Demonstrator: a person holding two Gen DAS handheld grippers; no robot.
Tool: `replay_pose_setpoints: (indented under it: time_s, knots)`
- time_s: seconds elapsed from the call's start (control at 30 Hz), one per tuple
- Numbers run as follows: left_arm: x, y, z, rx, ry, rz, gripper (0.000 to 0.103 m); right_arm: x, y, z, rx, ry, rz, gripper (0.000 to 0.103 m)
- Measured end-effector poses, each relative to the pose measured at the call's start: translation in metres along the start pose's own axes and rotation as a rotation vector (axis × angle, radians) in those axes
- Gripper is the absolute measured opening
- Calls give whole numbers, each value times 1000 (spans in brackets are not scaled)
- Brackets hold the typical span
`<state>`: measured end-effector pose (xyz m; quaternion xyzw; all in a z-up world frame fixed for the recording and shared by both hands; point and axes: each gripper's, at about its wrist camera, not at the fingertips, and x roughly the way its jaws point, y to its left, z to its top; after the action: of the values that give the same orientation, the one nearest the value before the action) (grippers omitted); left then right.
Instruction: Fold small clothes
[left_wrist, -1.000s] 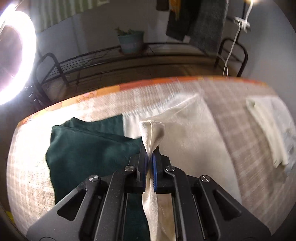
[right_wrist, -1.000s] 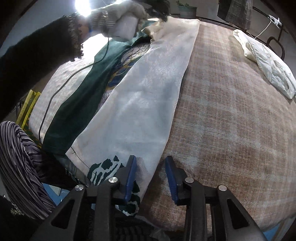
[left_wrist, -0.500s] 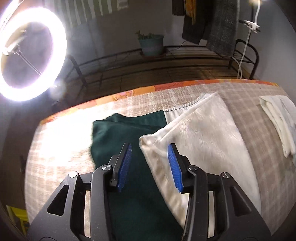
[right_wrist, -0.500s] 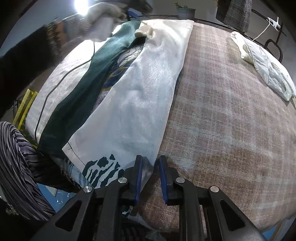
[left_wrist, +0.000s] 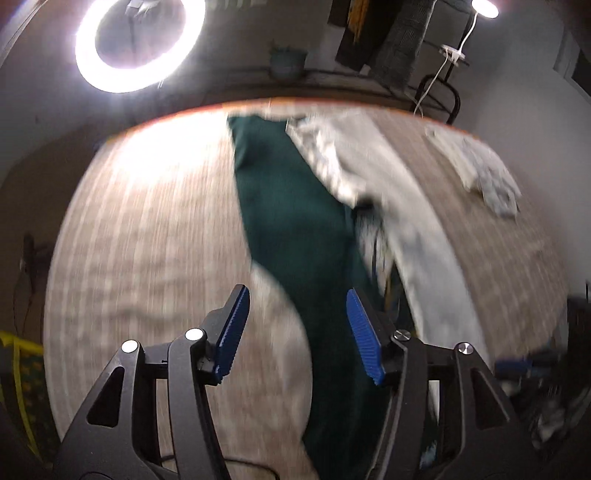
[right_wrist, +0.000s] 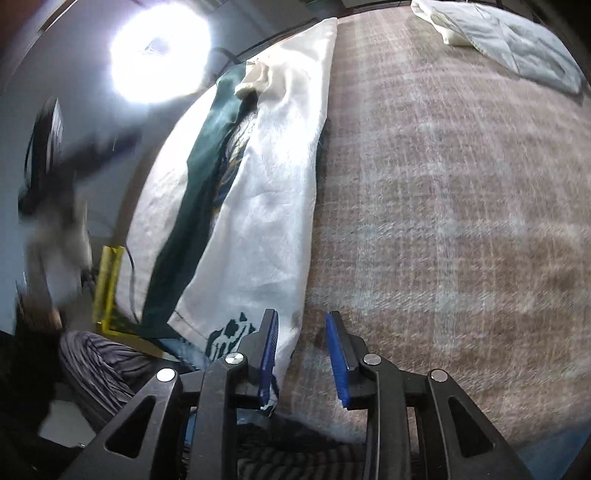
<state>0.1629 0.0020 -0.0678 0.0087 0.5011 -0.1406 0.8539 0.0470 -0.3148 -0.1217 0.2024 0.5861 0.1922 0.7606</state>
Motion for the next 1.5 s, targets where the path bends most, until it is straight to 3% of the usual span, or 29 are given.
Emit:
replay_pose_setpoints:
  time_s: [0.13, 0.23, 0.47, 0.5, 0.53, 0.57, 0.6, 0.67, 0.73, 0.83, 0.93, 1.0, 1.03, 1.07, 1.1, 1.13, 1.23, 1.27, 1.3, 1.5]
  knots:
    - [3, 16, -77, -89, 130, -41, 57, 2, 2, -2, 9, 17, 42, 35]
    - [11, 20, -112, -147, 201, -95, 57, 7, 7, -6, 2, 33, 44, 35]
    - [11, -3, -136, -120, 180, -146, 53, 13, 12, -8, -13, 32, 26, 35]
    - [12, -5, -137, -106, 178, -142, 37, 13, 11, -8, -12, 32, 28, 35]
    - [12, -9, -138, -77, 167, -122, 9, 12, 11, -9, -11, 31, 29, 33]
    - [14, -9, -138, -67, 172, -121, 0, 12, 10, -9, -12, 32, 28, 31]
    - [15, -7, -138, -83, 173, -134, 0, 12, 9, -9, -13, 33, 31, 28]
    - [12, 2, -136, -141, 169, -162, 0, 13, 6, -11, -9, 53, 45, 6]
    - [-1, 8, -135, -160, 140, -177, 0, 14, 9, -13, -25, 56, 19, 0]
    - [-10, 9, -137, -152, 119, -183, 0, 1, 13, -13, -42, 9, 33, 0]
    - [2, 5, -140, -124, 158, -180, 0, 5, 13, -13, -57, 24, 2, 0]
    - [8, 6, -142, -139, 181, -179, 0, 11, 12, -15, -55, 48, 1, 4]
    - [10, 7, -142, -154, 197, -190, 3, 12, 14, -16, -56, 65, 5, 11]
    - [10, 8, -143, -163, 207, -198, 8, 11, 14, -17, -59, 70, 25, 27]
    - [11, 9, -144, -169, 212, -209, 18, 10, 16, -18, -61, 68, 47, 36]
    - [10, 8, -144, -168, 207, -224, 22, 9, 16, -20, -67, 69, 68, 39]
    - [9, 1, -144, -126, 203, -218, 17, 15, 17, -23, -76, 89, 89, 30]
    - [9, -1, -142, -122, 203, -221, 7, 17, 15, -21, -71, 99, 101, 12]
    - [9, 0, -141, -128, 205, -234, 0, 19, 13, -20, -47, 117, 138, 5]
    - [-5, 7, -109, -180, 120, -280, 0, 8, 9, -5, 16, 74, 204, 0]
